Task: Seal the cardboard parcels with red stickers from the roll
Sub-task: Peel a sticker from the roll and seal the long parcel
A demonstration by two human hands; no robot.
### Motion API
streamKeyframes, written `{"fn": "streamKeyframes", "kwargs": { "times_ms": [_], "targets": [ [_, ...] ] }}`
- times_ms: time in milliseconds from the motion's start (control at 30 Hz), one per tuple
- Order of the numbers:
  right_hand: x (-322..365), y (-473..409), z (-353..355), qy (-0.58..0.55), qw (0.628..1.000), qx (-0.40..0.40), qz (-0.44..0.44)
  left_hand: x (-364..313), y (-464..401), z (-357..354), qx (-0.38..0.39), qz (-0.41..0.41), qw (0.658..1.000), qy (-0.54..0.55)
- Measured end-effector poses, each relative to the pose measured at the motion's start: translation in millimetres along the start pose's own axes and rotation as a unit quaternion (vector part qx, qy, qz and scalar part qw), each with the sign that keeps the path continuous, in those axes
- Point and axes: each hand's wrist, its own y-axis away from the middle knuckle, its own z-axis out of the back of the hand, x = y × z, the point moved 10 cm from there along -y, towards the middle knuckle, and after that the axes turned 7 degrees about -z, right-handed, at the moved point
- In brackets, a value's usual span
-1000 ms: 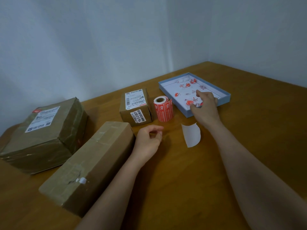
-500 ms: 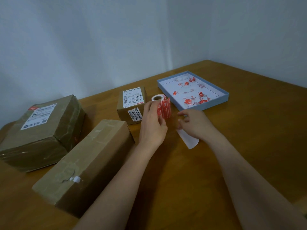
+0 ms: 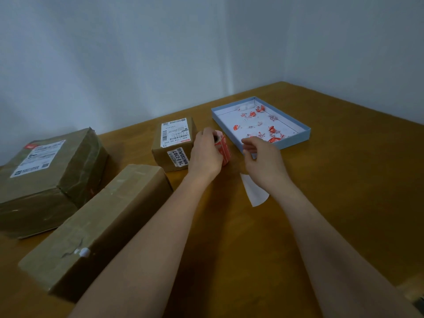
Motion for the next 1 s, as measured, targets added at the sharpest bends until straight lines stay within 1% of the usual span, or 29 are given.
{"fn": "streamKeyframes", "kwargs": {
  "times_ms": [267, 400, 567, 700, 900, 1000],
  "targets": [
    [19.4, 15.6, -21.8, -0.096, 0.991, 0.057, 0.074, -4.3, 33.2, 14.7, 0.002, -0.063, 0.998, 0.005],
    [30.7, 27.6, -29.6, -0.133, 0.983, 0.083, 0.097, -3.2, 50.4, 24.2, 0.003, -0.074, 0.997, 0.02],
    [30.3, 39.2, -27.6, -0.147, 0.982, 0.066, 0.095, -0.6, 66.5, 34.0, 0.001, -0.084, 0.995, 0.048],
    [22.6, 44.5, -22.9, -0.157, 0.984, 0.047, 0.072, -0.5, 74.1, 39.0, -0.003, -0.093, 0.994, 0.06],
    [16.8, 50.5, -17.0, -0.123, 0.991, 0.01, 0.048, -5.1, 81.3, 41.8, -0.005, -0.089, 0.993, 0.08],
    [15.1, 52.5, -22.3, -0.109, 0.993, 0.023, 0.046, -1.9, 82.8, 41.5, -0.013, -0.08, 0.994, 0.077]
  ]
}}
